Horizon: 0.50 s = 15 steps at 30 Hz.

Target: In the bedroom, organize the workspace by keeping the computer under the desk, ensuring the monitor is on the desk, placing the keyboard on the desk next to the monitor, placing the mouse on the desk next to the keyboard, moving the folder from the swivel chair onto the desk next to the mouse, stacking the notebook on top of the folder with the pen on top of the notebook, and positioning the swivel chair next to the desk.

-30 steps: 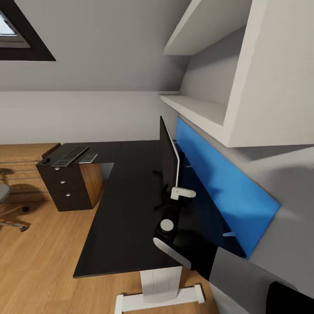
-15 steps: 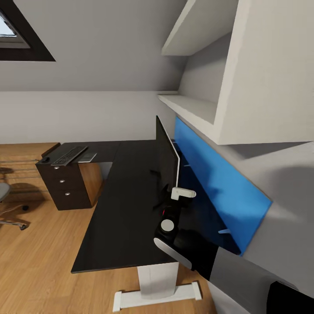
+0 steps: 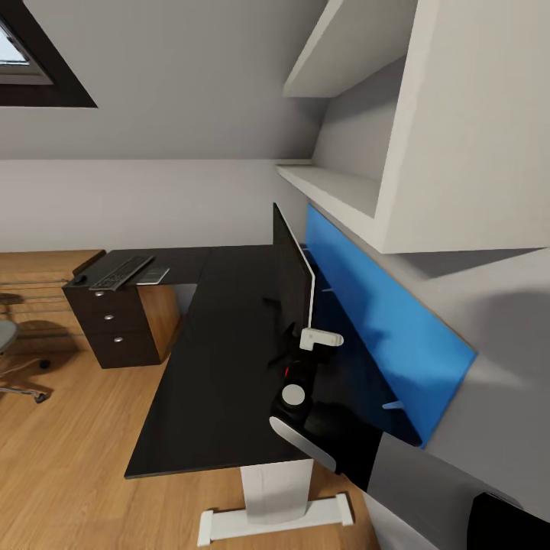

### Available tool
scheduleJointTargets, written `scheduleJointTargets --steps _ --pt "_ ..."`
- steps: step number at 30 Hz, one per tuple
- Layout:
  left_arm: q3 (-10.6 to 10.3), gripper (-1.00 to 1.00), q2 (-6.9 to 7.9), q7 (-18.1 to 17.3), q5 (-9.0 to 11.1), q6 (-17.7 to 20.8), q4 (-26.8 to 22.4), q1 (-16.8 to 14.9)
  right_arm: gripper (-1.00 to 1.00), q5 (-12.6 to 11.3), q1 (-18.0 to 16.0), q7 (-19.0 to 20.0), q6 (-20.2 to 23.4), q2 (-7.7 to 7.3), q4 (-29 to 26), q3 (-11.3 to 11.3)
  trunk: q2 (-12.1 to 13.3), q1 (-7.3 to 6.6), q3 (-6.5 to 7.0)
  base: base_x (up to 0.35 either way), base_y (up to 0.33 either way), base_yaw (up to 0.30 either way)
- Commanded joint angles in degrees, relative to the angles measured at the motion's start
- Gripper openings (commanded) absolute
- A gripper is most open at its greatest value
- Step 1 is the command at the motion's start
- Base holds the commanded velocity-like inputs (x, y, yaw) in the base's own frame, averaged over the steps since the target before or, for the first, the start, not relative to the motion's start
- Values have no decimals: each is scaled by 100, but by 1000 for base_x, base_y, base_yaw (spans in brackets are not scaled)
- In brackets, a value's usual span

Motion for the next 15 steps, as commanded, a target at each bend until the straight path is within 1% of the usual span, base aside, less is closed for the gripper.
scheduleJointTargets --steps 1,8,11,15 --pt "-9 100 1 7 61 -30 0 -3 100 -36 -10 -23 -48 -1 -2 17 -4 0 -6 0 0 0" --pt "-11 100 1 7 61 -28 0 -2 100 -35 -10 -35 -48 -2 -2 23 -4 0 -6 -15 0 0" --pt "-16 100 1 7 61 -27 0 -2 100 -35 -10 -35 -48 -3 -2 25 -4 0 -6 -213 0 0" --pt "-16 100 1 7 61 -27 0 -2 100 -35 -10 -35 -48 -3 -2 24 -4 0 -6 -314 0 0"
